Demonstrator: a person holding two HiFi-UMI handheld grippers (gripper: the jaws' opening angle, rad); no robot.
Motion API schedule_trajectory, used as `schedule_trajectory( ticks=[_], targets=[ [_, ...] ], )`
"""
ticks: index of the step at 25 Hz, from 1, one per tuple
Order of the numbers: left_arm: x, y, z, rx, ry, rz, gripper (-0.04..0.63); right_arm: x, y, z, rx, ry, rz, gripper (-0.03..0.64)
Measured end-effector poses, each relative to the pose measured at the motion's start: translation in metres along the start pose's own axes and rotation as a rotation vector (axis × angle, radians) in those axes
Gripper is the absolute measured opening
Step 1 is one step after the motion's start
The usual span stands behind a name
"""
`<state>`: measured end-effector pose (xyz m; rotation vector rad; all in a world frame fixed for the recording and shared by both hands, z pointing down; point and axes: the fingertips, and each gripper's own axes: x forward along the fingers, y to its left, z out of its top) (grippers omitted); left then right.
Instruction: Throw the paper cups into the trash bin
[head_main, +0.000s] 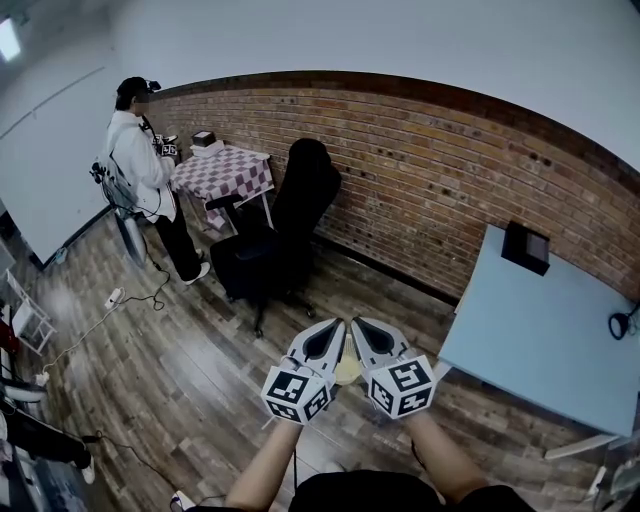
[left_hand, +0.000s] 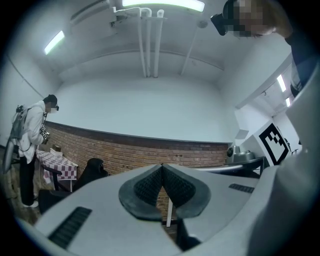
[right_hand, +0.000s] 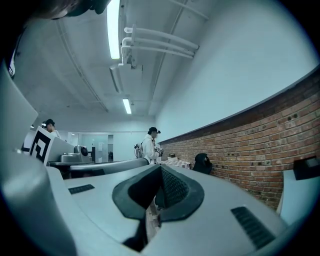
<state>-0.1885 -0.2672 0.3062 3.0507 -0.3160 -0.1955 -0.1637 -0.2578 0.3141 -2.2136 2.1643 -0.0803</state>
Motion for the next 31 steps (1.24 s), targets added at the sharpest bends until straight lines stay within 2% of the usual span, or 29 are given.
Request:
schedule_trajectory(
  ticks=[7,15,31],
  targets=[
    [0.0,-0.045,-0.004,-0.022,0.002,0.005,0.009,-0.041,-0.009,0.009,0.0,-0.016,0.015,0.005],
    [-0.002,-0.092,0.002,0.009,-0.009,0.022,0.009,-0.089,-0.019,0.016,0.007,-0.036,0.026,0.005],
    [-0.011,-0.141,0.001,0.019,-0.011,0.055,0.009,-0.14,-0.025,0.014,0.011,-0.027,0.052,0.005]
  ],
)
